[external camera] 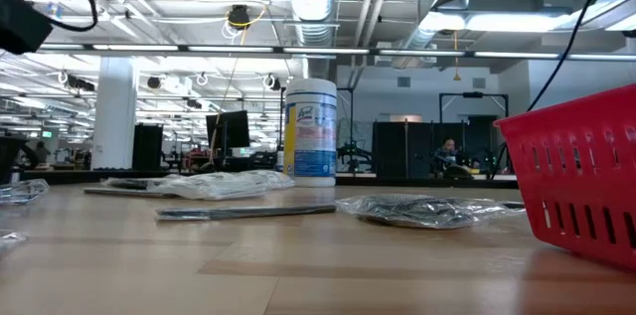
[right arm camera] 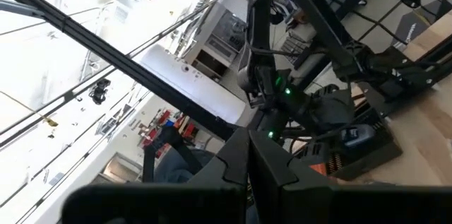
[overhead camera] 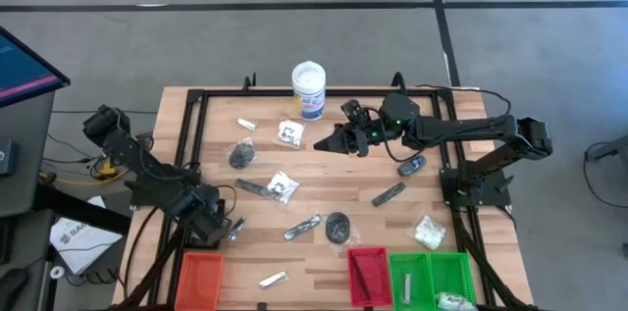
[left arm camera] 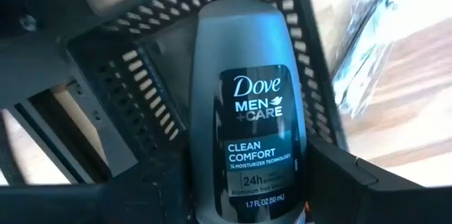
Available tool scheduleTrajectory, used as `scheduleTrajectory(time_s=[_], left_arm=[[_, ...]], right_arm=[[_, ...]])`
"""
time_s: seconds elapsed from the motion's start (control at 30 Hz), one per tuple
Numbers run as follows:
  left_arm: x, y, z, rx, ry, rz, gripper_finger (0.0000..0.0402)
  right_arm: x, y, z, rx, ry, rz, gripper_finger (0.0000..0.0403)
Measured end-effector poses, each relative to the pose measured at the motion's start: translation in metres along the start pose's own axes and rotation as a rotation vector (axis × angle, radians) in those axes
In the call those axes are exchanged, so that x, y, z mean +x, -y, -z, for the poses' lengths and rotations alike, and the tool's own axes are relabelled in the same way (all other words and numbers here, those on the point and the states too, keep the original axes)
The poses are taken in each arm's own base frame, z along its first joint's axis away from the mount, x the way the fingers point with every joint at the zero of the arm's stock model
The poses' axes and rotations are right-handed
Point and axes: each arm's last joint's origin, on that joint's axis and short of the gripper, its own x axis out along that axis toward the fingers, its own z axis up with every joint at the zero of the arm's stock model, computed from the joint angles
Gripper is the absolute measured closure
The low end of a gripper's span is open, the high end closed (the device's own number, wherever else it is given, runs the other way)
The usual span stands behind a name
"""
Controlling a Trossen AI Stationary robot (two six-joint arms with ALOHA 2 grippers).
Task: Pick & Place Travel size toiletries
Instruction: Put the gray deodorant into the black bin
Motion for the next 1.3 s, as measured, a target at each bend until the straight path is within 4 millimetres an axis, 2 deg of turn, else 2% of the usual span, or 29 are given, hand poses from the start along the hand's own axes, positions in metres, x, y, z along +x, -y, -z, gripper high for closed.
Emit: scheduleTrajectory(time_s=[0.2,0.57,0.93,1.3], left_arm=[[0.013,0.000,0.003,0.005,-0.033,0.046,0.0197],[0.026,-0.007,0.002,0.032,-0.069,-0.005,0.0175],[0.024,-0.006,0.002,0.039,-0.079,0.006,0.0142],[0.011,0.002,0.006,0.045,-0.093,0.051,0.0153]], right_arm=[[0.000,0.000,0.000,-0.002,0.003,-0.002,0.0403],[0.000,0.000,-0.001,-0.002,0.010,0.002,0.0403],[0.000,0.000,-0.001,-0.002,0.010,0.002,0.0403],[-0.002,0.001,-0.002,-0.021,-0.042,-0.031,0.0403]])
